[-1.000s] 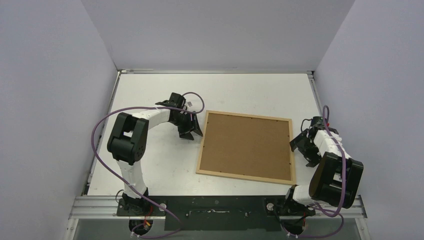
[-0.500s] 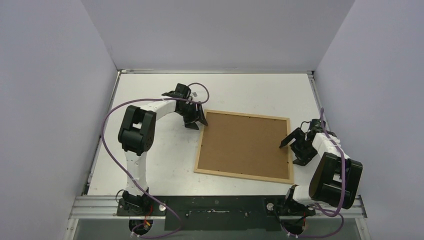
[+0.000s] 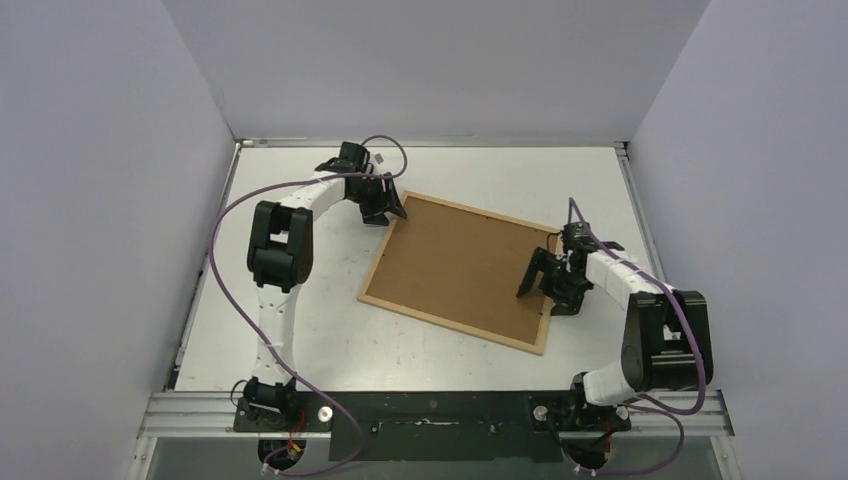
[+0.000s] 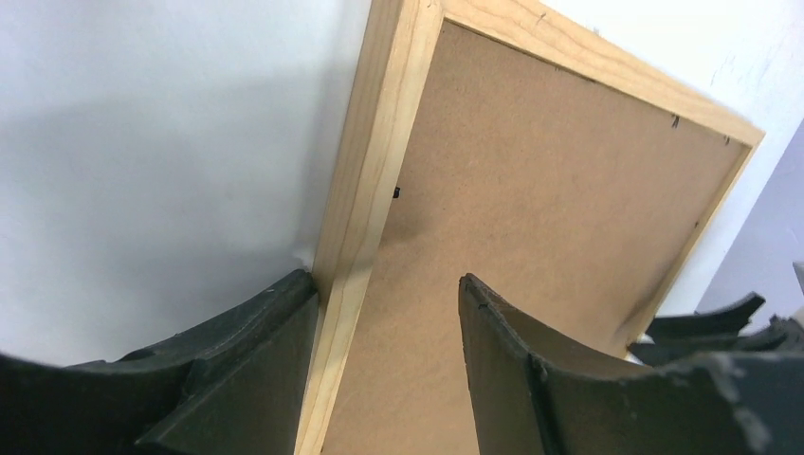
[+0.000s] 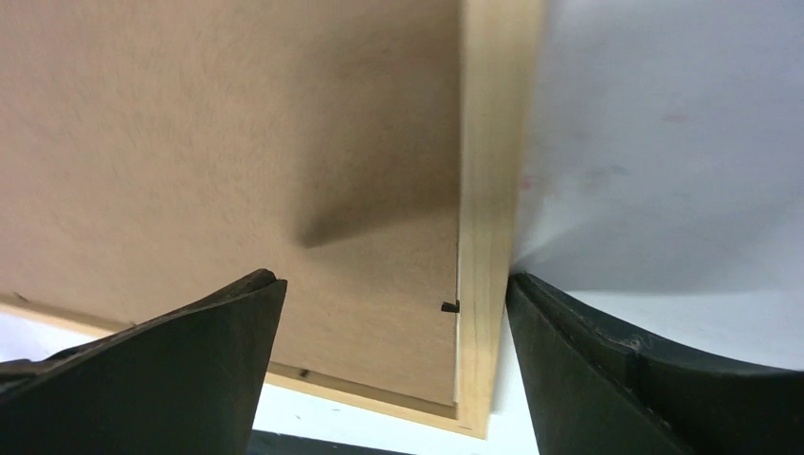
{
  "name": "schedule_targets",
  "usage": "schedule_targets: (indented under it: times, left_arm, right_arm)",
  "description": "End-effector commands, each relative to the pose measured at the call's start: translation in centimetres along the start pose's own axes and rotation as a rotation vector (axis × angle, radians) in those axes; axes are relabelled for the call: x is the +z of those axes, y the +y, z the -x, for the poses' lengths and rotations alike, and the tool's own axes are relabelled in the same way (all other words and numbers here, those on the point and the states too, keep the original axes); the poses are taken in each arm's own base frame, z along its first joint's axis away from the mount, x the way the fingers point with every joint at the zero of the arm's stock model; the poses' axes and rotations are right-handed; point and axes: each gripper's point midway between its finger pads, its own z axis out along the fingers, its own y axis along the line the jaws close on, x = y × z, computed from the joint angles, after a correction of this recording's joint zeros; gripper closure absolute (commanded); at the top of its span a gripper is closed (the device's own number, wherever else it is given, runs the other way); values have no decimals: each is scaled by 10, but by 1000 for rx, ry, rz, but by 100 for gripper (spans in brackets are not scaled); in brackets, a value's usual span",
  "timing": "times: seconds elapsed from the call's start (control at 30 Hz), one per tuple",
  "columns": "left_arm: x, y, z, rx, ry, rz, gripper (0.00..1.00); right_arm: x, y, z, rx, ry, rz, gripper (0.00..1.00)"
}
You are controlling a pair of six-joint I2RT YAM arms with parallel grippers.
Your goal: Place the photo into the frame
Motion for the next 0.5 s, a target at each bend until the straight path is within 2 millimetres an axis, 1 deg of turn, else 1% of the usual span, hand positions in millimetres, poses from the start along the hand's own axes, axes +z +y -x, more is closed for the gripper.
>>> schedule_targets:
  times: [0.0, 0.13, 0.2, 0.27, 0.4, 0.47]
  left_arm:
    - [8, -12, 7, 47, 42, -68, 47]
    - [12, -4, 23, 82, 20, -48, 47]
    - [14, -2, 29, 99, 11, -45, 47]
    - [16, -2, 33, 117, 6, -50, 47]
    - [18, -1, 36, 137, 2, -55, 47]
    - [16, 4, 39, 132, -4, -42, 47]
  right_arm:
    - [5, 76, 1, -240, -8, 185, 12]
    - [21, 89, -25, -411, 3, 114, 13]
    - [24, 92, -42, -481, 9, 97, 13]
    - [25, 98, -51, -521, -3, 110, 13]
    - [20, 119, -53, -566, -62, 152, 13]
    - [13, 117, -46, -575, -102, 107, 13]
